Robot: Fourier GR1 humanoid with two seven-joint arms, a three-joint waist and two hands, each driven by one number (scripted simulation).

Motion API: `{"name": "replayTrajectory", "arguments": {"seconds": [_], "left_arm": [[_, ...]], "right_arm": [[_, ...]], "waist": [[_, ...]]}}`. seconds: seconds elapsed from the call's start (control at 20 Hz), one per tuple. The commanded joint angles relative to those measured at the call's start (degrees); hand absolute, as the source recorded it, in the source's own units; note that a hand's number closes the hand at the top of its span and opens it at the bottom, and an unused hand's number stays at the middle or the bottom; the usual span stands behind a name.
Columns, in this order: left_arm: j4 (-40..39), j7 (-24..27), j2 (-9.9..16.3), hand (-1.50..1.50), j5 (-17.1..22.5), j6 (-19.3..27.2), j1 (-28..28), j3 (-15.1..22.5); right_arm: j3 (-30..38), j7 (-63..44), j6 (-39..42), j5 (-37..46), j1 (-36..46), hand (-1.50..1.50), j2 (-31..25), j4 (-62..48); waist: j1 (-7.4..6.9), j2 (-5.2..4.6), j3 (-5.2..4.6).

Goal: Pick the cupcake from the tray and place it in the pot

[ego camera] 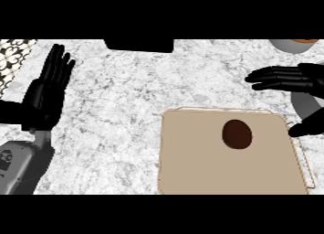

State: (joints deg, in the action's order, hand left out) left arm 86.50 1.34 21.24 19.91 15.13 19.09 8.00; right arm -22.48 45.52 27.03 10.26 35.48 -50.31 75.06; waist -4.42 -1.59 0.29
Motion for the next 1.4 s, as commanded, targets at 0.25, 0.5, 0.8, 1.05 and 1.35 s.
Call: {"name": "replayTrajectory", "arguments": {"seconds": [0.25,0.5,0.8,1.05,1.35], "left_arm": [[-3.86,1.44,-1.36,0.00,-1.15,0.18,1.40,-1.14],[-0.77,-1.21,-0.77,0.00,-1.35,0.43,-0.61,-1.66],[-2.36,-0.32,-0.52,0.00,-1.20,-1.24,-0.61,-3.75],[-1.82,0.77,-0.36,0.00,-1.63,-1.83,-2.97,-5.08],[2.43,-2.24,-1.20,0.00,-3.20,-0.41,-3.96,-4.52]], "right_arm": [[-12.02,15.50,-1.36,14.35,7.30,-1.50,2.73,-12.50],[-15.79,15.22,-4.21,18.97,8.82,-1.50,5.92,-19.04],[-18.86,15.40,-5.24,21.96,9.92,-1.50,10.40,-22.67],[-18.67,19.29,-9.03,22.27,8.30,-1.50,12.01,-24.21],[-18.50,19.33,-12.92,23.68,6.25,-1.50,15.00,-25.86]], "waist": [[1.63,0.57,-0.24],[2.32,1.07,-0.25],[3.20,1.21,-0.29],[3.66,1.41,-0.28],[3.65,1.51,-0.26]]}}
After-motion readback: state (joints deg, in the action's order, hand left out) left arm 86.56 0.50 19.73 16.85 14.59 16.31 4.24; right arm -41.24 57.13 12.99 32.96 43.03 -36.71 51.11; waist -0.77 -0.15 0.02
